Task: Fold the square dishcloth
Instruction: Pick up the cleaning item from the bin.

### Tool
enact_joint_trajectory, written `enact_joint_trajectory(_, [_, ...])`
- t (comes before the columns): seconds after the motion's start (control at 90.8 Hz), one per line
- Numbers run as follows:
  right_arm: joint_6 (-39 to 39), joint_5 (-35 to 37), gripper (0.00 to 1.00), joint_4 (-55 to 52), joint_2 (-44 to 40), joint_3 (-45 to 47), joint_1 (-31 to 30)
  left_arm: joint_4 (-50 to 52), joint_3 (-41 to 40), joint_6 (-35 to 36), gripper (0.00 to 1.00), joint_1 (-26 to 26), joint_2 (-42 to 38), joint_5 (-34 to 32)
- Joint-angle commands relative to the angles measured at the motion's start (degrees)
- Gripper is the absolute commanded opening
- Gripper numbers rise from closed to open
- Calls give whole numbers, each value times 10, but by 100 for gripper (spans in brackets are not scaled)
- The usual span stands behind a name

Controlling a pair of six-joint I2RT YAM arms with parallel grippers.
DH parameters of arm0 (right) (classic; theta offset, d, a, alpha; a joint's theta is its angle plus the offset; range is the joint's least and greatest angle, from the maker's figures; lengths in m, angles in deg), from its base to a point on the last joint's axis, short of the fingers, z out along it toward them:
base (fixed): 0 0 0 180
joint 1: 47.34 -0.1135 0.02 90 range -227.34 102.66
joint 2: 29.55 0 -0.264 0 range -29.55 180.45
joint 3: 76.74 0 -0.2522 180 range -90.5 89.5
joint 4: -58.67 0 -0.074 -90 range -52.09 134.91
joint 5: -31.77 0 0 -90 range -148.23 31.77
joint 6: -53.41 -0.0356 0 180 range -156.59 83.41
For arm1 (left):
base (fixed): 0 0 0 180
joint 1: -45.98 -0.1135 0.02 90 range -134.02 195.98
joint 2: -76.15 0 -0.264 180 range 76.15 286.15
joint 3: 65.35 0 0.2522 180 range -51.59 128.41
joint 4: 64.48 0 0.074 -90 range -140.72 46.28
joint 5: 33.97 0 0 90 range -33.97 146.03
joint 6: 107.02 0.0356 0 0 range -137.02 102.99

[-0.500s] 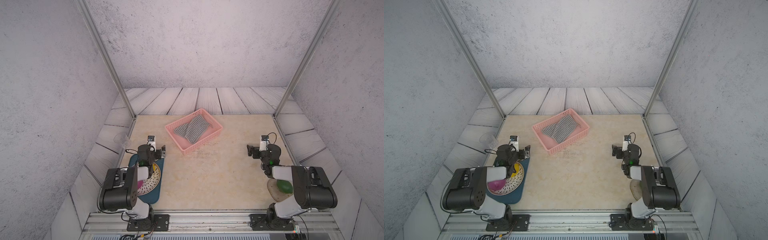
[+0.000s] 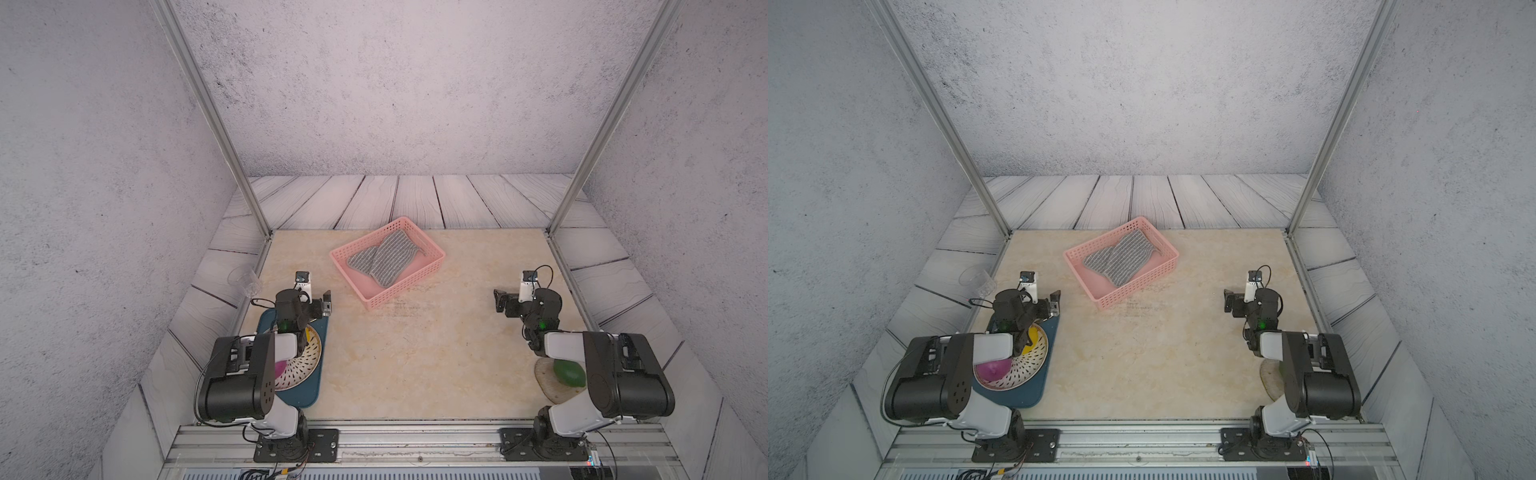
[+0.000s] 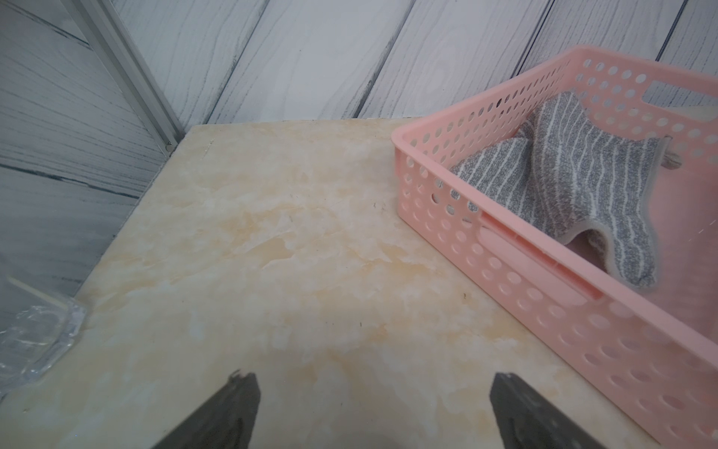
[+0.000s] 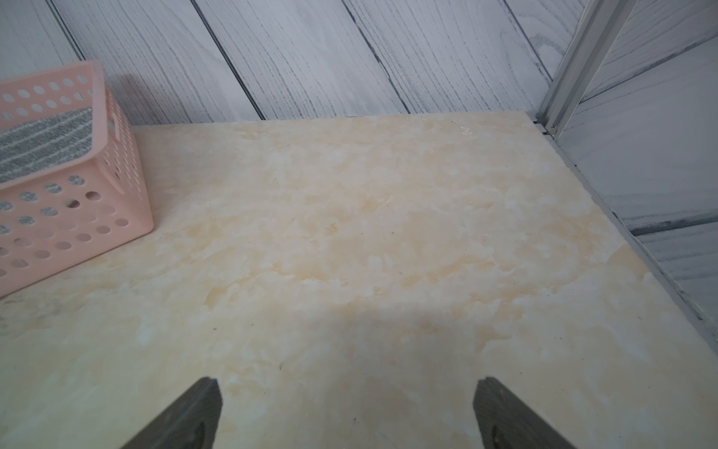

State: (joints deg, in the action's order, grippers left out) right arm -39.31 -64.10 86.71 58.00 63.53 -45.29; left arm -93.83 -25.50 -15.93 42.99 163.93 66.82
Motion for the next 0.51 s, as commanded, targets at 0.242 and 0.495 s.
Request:
enact_joint_trajectory(0.242, [6, 5, 99, -2, 0, -1, 0, -13, -2, 3, 100, -1, -3, 6])
enact_joint_trajectory(0.495, [-17, 54, 99, -35, -27, -10, 1, 54, 28, -15, 100, -4, -22, -25])
